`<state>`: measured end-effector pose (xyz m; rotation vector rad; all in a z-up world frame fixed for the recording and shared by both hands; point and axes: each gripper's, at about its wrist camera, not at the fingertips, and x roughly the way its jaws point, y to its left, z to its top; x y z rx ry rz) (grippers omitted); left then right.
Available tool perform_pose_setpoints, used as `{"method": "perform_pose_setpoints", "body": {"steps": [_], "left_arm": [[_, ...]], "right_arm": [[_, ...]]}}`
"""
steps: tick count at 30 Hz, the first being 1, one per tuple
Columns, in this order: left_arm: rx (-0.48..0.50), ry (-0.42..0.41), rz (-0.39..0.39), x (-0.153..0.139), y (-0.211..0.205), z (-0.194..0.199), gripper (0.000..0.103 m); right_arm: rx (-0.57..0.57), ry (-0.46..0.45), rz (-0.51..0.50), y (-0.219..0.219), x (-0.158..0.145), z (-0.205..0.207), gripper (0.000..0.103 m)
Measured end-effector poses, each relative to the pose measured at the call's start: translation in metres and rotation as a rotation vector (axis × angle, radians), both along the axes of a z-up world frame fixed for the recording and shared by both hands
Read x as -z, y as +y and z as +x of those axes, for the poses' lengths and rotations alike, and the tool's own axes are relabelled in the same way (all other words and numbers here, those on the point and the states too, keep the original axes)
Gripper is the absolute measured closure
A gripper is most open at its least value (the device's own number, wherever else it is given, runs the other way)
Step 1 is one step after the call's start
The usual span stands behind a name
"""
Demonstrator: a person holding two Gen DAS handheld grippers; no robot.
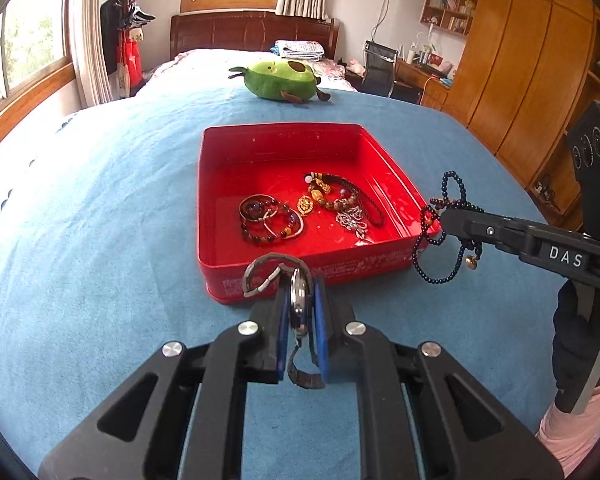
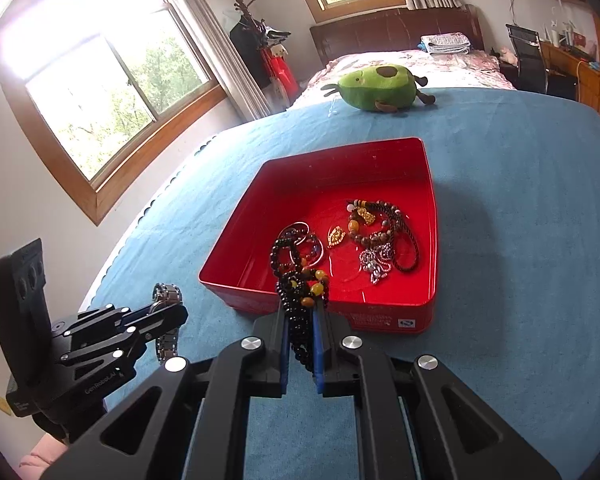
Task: Organize jewelry
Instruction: 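Lower watch and necklace into the red tin and open both grippers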
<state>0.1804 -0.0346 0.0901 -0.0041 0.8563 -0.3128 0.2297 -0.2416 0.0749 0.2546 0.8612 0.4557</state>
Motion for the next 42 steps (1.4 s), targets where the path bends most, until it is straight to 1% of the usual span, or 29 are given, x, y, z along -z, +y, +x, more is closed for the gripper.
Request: {"method": "perform_pose_setpoints", "body": {"steps": [5, 8, 12, 15, 19, 22, 26, 30, 34, 42], "left_arm": [[-0.013, -0.010, 0.018, -0.004, 0.002, 0.008, 0.093], [-0.023, -0.011, 0.017, -0.007, 0.006, 0.015, 0.093], [-0.039, -0.033, 0.006, -0.019, 0.010, 0.025, 0.093], [-0.054, -0.055, -0.008, -0.028, 0.013, 0.039, 0.093], [-0.080, -0.068, -0.025, -0.030, 0.014, 0.062, 0.093], [-0.083, -0.061, -0.037, -0.027, 0.014, 0.081, 0.093], [-0.082, -0.043, -0.047, -0.020, 0.012, 0.107, 0.093], [-0.084, -0.029, -0.042, -0.012, 0.008, 0.133, 0.093], [-0.089, 0.006, -0.026, 0.003, 0.004, 0.158, 0.093], [-0.124, 0.069, -0.002, 0.025, 0.004, 0.200, 0.093]], "right_arm": [[0.011, -0.014, 0.007, 0.000, -0.005, 0.012, 0.094], [0.016, -0.018, 0.009, 0.002, -0.009, 0.020, 0.094], [0.023, -0.029, 0.012, 0.005, -0.014, 0.033, 0.094], [0.036, -0.042, 0.005, 0.008, -0.018, 0.045, 0.094], [0.049, -0.051, 0.014, 0.013, -0.021, 0.066, 0.094], [0.052, -0.046, 0.031, 0.016, -0.017, 0.083, 0.094], [0.068, -0.031, 0.025, 0.019, -0.008, 0.106, 0.094], [0.071, 0.011, 0.020, 0.022, 0.008, 0.130, 0.094], [0.080, 0.050, 0.006, 0.024, 0.023, 0.150, 0.094], [0.070, 0.081, -0.025, 0.037, 0.037, 0.177, 0.094]]}}
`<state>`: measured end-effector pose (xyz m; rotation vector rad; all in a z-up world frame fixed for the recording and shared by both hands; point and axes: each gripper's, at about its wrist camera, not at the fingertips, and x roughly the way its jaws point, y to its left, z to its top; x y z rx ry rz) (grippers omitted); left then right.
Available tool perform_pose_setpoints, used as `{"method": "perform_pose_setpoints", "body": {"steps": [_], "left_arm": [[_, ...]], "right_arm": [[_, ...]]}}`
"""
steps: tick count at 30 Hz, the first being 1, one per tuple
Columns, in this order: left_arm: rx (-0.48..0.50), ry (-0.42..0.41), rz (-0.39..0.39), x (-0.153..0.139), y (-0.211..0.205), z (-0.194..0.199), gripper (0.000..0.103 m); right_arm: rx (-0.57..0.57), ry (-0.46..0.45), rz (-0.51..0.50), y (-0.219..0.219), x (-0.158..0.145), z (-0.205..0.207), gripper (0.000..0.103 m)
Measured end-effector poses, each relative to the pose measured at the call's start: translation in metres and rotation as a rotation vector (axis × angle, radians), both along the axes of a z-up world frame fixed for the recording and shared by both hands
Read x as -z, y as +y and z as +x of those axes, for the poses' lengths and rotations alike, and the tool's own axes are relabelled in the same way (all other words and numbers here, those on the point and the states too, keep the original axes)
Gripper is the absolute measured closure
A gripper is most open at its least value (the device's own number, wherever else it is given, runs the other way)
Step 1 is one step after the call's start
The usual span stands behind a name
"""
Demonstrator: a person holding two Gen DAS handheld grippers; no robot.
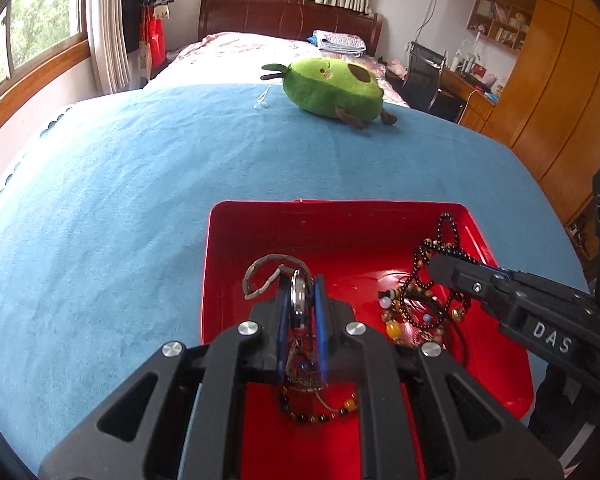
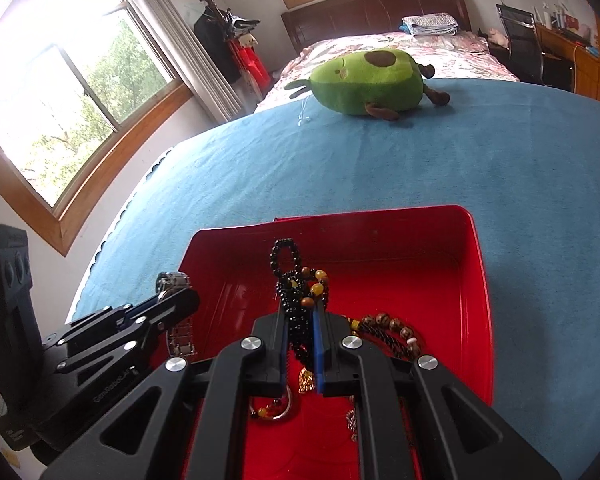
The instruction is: Organize jewelry
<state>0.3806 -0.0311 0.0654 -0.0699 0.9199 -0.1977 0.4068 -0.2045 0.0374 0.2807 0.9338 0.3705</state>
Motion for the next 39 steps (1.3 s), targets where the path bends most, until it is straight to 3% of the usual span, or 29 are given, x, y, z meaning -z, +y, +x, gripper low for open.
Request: {"method": "perform_pose_setpoints", "body": {"steps": [12, 14, 24, 29, 39], "left_arm": [[-0.003, 0.071, 0.023, 0.020, -0.010, 0.036, 0.093], [-0.002, 0.097, 0.013, 0.023, -0.010, 0.038, 0.092], [0.001, 0.021, 0.022, 0.001, -0.007, 0.017, 0.092], [-0.006, 0.009, 0.028, -0.007, -0.005, 0.004, 0.079], [-0.024, 0.004, 0.055, -0.007, -0.001, -0.012, 0.067]], "right_arm": [[0.003, 0.041, -0.047, 0.018, 0.015, 0.024, 0.094], [0.006, 0.056, -0.053, 0.017, 0.019, 0.027, 0.089], [0.014, 0.037, -0.041, 0.010, 0.011, 0.021, 0.089], [0.023, 0.017, -0.038, 0.007, 0.003, 0.013, 0.089], [0.050, 0.007, -0.058, 0.001, 0.001, 0.001, 0.089]]}}
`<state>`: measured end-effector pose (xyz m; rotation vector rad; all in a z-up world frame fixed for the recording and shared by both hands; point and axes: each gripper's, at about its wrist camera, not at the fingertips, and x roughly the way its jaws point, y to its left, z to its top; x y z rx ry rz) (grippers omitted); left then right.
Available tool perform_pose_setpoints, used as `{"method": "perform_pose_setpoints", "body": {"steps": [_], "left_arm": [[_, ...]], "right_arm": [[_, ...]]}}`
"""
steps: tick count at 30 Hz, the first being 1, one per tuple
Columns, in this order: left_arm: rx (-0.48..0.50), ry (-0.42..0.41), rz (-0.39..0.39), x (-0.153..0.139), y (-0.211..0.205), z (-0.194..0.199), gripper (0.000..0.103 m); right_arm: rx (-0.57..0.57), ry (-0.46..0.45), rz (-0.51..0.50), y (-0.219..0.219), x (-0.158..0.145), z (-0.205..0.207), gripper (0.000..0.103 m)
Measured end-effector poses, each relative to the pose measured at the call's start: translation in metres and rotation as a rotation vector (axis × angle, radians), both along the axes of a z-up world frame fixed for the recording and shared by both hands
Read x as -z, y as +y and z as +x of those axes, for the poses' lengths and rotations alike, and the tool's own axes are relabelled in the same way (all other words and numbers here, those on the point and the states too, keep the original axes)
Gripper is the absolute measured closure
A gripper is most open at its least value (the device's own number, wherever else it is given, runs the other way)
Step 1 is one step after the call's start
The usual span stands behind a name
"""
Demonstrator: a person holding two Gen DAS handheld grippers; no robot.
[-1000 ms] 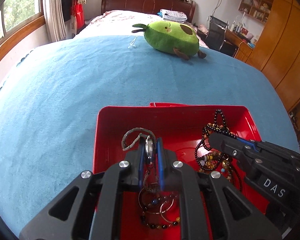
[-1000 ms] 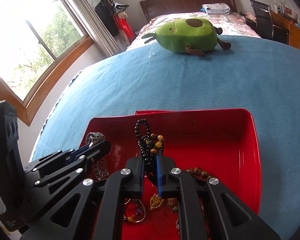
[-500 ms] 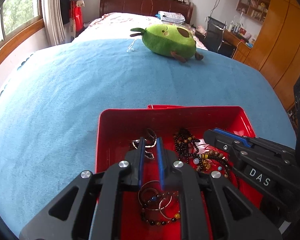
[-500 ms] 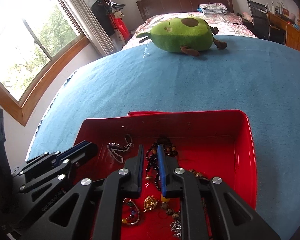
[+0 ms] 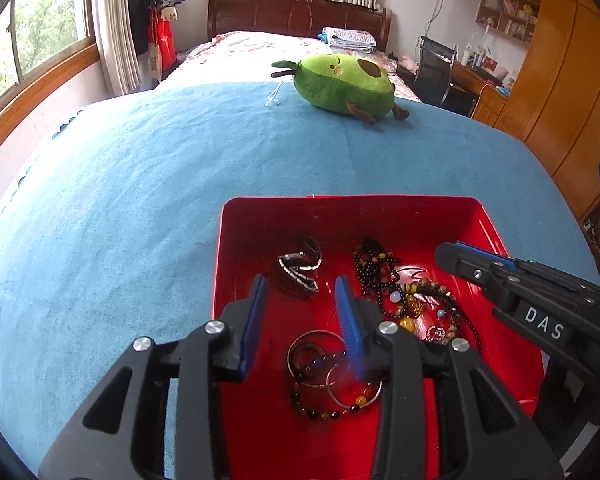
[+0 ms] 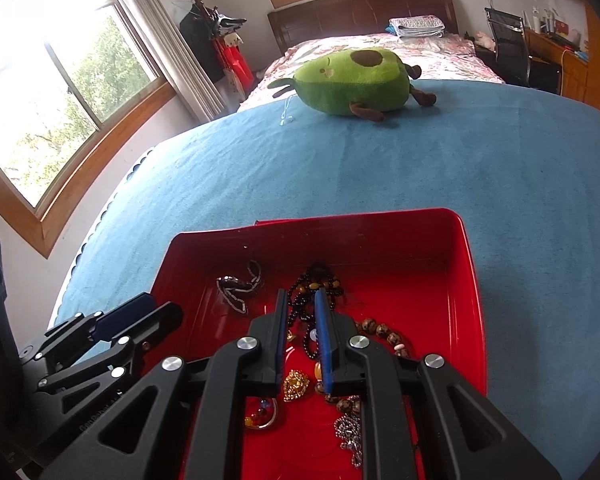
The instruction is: Organize jewelry
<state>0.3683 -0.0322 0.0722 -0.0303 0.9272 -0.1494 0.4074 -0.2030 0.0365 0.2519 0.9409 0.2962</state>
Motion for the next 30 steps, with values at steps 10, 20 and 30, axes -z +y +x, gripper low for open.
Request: {"method": "perform_pose_setpoints", "body": {"steps": [10, 20, 30], "left_arm": [[-0.048, -0.030, 0.011, -0.002, 0.017, -0.025, 0.043], [-0.077, -0.062, 0.044, -0.008, 0.037, -0.064, 0.011], [-0.104, -0.078, 0.089, -0.016, 0.045, -0.112, 0.005]], "right_arm": [[0.024, -0.008, -0.026, -0.009, 0.000, -0.020, 0.089], [0.060, -0.011, -0.043, -0.034, 0.001, -0.055, 0.075], [0.066, -0.056, -0.128, -0.041, -0.019, -0.106, 0.012]]}}
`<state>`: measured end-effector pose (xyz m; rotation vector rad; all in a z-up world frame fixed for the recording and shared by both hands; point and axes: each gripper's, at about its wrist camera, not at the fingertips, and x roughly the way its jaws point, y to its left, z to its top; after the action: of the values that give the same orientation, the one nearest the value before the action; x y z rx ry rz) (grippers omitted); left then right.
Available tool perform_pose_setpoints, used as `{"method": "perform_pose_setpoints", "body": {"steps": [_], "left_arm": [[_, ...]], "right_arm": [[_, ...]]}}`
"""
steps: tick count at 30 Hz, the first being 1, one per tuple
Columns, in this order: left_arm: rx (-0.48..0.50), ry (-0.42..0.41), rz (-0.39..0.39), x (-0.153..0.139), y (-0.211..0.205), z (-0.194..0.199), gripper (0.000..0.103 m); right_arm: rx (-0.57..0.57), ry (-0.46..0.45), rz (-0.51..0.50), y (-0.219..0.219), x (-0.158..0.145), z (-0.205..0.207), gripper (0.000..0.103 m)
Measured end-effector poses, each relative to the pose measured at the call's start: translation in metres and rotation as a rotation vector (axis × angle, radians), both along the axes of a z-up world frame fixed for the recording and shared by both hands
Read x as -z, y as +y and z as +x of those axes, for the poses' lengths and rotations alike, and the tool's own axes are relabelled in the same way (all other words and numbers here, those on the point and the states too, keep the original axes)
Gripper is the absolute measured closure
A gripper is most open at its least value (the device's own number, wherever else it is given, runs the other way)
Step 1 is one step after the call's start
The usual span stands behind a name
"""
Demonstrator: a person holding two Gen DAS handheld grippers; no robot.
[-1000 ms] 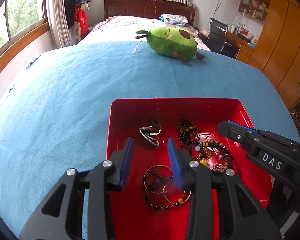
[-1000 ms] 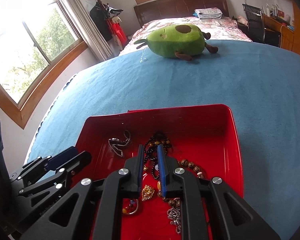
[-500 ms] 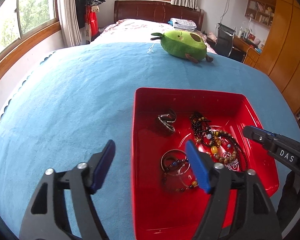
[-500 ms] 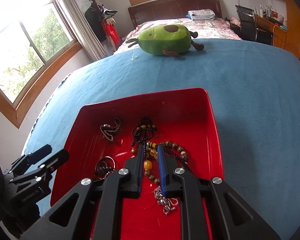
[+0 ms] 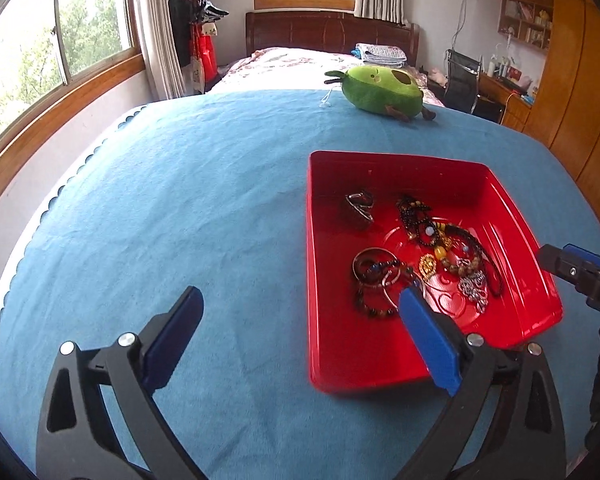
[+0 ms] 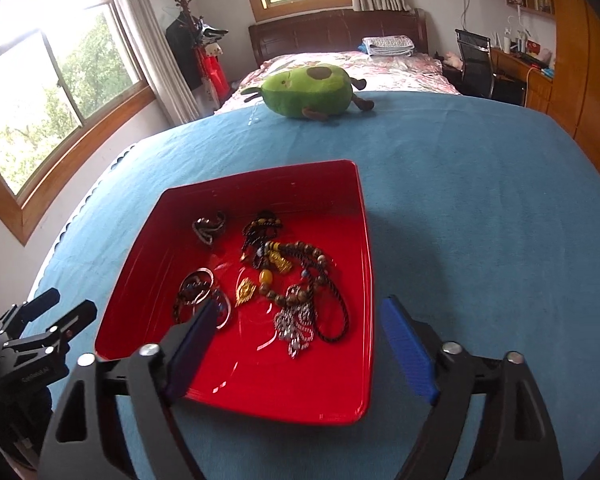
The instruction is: Organize jewelry
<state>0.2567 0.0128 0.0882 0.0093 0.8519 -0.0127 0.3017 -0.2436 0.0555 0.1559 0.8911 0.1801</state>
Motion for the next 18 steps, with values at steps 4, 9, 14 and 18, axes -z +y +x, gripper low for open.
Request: {"method": "perform_pose_setpoints", "body": {"steps": [4, 9, 14, 18], "left_arm": [[0.025, -0.013, -0.008, -0.005, -0.005, -0.023, 0.005], [0.049, -0.010, -0.047, -0.008, -0.010, -0.042, 0.004], [0.073, -0.030, -0.065, -0.009, -0.017, -0.054, 0.004], [0.093, -0.021, -0.074, -0.002, -0.020, -0.059, 0.004]], "right_arm": [[-0.026, -0.022, -0.058, 0.007, -0.006, -0.023, 0.004], [-0.069, 0.008, 0.012, 0.004, -0.006, -0.040, 0.004], [-0.090, 0.031, 0.037, 0.009, -0.004, -0.053, 0.004], [-0.093, 0.033, 0.011, 0.017, -0.002, -0.058, 0.004]]}}
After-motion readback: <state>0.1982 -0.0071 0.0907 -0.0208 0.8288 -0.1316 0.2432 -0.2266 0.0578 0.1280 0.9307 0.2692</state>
